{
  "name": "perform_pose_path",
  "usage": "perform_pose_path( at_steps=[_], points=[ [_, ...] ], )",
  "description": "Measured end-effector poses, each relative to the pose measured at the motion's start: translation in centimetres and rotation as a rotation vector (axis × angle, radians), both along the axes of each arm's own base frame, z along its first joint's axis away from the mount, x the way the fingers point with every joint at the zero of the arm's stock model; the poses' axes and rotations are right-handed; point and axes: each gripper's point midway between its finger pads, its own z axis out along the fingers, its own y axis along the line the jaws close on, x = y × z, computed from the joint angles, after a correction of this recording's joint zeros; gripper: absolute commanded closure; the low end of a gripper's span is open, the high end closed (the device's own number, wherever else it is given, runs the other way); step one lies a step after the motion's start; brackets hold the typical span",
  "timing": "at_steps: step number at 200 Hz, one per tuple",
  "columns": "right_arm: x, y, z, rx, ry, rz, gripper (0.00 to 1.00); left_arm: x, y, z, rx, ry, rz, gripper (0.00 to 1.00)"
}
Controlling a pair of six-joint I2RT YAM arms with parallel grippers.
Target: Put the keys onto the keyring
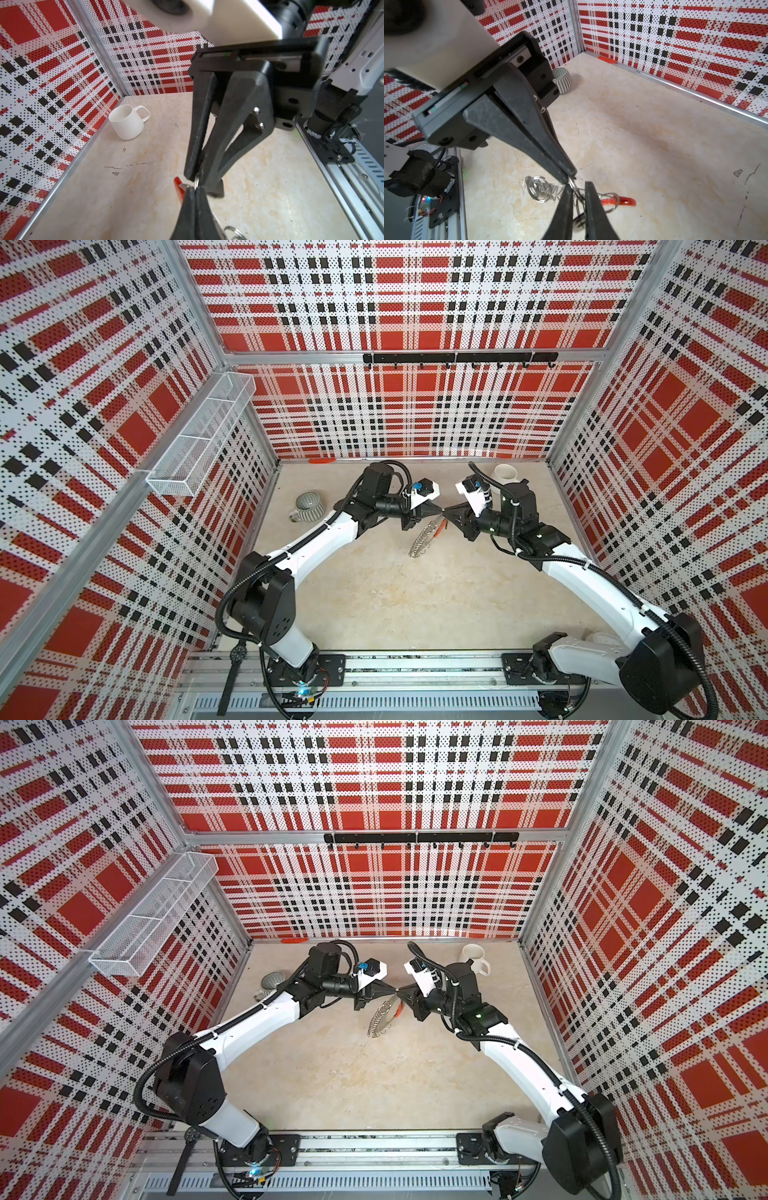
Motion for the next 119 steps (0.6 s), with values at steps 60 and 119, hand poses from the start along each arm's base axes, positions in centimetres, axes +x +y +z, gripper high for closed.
perform_pose_path(
  at_steps=[60, 119],
  points=[
    [-0.3, -0.3, 0.7, 0.094, 0.019, 0.014, 0.50, 0.4, -0.3, 0.4, -0.064, 0.109, 0.049, 1.00],
    [-0.3, -2.5, 1.3, 0.239, 0.063, 0.027, 0.54, 0.4, -0.3, 0.2, -0.120, 0.136, 0.067, 1.00]
  ],
)
